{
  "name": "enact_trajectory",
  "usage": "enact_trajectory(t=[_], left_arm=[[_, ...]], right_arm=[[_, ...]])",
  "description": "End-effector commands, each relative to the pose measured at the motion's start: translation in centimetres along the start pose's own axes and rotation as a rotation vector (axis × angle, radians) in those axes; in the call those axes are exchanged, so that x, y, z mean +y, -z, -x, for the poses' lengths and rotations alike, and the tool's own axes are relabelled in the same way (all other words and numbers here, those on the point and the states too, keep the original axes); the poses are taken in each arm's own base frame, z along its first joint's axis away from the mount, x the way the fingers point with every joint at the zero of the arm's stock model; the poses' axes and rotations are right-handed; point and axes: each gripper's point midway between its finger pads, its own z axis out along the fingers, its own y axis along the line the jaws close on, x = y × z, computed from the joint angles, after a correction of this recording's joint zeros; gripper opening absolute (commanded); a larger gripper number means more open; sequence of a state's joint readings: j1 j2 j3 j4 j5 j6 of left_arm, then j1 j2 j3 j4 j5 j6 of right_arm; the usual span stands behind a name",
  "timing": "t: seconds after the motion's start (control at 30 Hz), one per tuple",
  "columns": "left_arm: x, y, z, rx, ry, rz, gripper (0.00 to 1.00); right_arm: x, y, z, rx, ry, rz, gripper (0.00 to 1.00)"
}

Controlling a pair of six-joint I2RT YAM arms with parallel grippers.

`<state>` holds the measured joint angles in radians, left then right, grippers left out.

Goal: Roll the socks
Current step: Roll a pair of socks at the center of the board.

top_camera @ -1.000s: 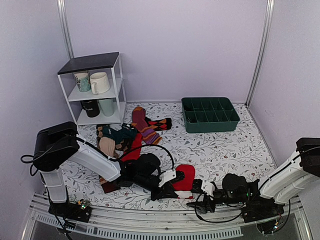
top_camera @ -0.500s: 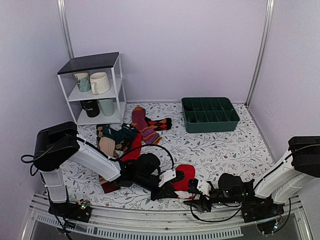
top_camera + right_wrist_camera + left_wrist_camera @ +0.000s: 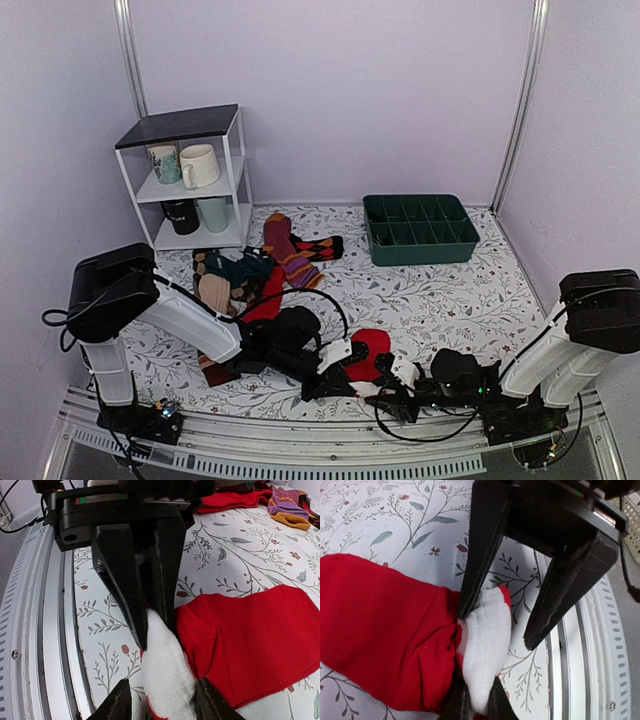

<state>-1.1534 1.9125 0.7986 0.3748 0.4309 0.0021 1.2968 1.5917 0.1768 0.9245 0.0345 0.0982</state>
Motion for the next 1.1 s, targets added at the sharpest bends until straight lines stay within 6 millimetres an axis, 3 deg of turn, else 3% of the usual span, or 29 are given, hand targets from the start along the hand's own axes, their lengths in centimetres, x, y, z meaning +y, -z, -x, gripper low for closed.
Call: enact_trajectory(t=[0.0,0.1,0.13,0.23,0.27,0.4,0.5,0.67,0.8,1.07], left_arm=[[1.7,0.8,-12.1,0.373,0.172,0.096,0.00],[1.6,0.8,-12.1,0.365,0.170,0.097,0.00],[1.6,0.8,-12.0,0.362,0.171,0.098,0.00],[2.1,1.1,-11.6,0.346,0.161,0.131,0.00],[2.4,1.6,-10.1,0.305,0.141,0.158,0.02],[3.6,4.5,-5.6,0.139,0.048,0.299,0.27],[3.3,7.4,-1.6,-0.022,-0.080,0.371,0.28],[-0.8,9.5,1.7,-0.190,-0.374,0.307,0.28],[-2.9,8.9,2.7,-0.244,-0.501,0.257,0.29],[-3.8,3.9,3.0,-0.191,-0.703,0.249,0.33]], right_arm=[[-0.2,-0.2,-4.9,0.179,-0.041,-0.034,0.40],[-0.6,-0.1,-5.7,0.208,-0.083,-0.065,0.27],[-0.7,0.0,-5.9,0.212,-0.090,-0.073,0.18],[-0.7,0.3,-6.0,0.219,-0.128,-0.081,0.09],[-0.7,0.3,-6.0,0.224,-0.142,-0.080,0.09],[-0.3,0.6,-5.9,0.251,-0.195,-0.069,0.08],[-0.6,1.3,-6.1,0.274,-0.299,-0.057,0.08],[-1.2,2.6,-7.3,0.333,-0.557,-0.020,0.08],[-1.5,2.6,-8.2,0.409,-0.737,-0.027,0.09],[-1.2,1.2,-9.3,0.553,-0.855,-0.003,0.09]])
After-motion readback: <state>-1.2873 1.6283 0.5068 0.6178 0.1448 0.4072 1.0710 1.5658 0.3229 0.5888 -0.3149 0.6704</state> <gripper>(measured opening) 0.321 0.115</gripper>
